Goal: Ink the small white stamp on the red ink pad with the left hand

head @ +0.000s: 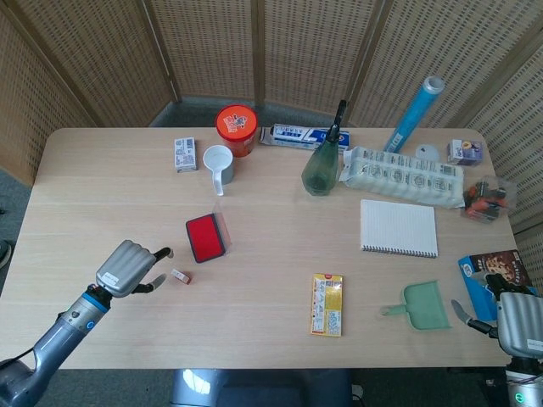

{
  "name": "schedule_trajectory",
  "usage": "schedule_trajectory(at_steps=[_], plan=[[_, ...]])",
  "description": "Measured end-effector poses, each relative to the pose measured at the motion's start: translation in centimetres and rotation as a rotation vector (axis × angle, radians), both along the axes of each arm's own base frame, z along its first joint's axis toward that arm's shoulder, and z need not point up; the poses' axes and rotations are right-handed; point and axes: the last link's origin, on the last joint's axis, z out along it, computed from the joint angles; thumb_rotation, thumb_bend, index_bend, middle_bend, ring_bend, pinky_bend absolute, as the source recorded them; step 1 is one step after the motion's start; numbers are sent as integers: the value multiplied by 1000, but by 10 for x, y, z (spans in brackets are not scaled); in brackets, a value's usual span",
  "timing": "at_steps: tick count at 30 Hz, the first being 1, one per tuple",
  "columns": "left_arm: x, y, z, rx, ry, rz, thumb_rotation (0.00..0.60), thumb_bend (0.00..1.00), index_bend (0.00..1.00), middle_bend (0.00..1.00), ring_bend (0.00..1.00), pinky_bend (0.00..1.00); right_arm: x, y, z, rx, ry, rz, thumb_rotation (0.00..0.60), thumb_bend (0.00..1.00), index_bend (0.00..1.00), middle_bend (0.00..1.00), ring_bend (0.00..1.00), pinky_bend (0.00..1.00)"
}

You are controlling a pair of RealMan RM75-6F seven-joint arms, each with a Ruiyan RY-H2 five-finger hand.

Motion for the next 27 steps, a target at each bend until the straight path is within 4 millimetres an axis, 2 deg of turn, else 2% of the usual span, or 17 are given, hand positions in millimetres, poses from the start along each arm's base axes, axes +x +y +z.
schedule_trajectory(at_steps=[6, 14, 27], plan=[[-13, 3, -8, -21, -17, 53, 510, 337, 387, 1000, 1000, 1000, -2, 4, 4, -23, 0, -9, 342, 279, 372, 454, 597, 543], [-21, 7, -17, -53, -28, 104, 507, 335, 484, 1000, 1000, 1000, -4, 8, 8, -44, -1, -20, 339, 279, 372, 456, 598, 543], [-14, 22, -33, -84, 12, 69, 509, 321, 491, 1000, 1000, 1000, -6, 11, 13, -80, 2, -26, 342, 278, 372, 456, 599, 543]])
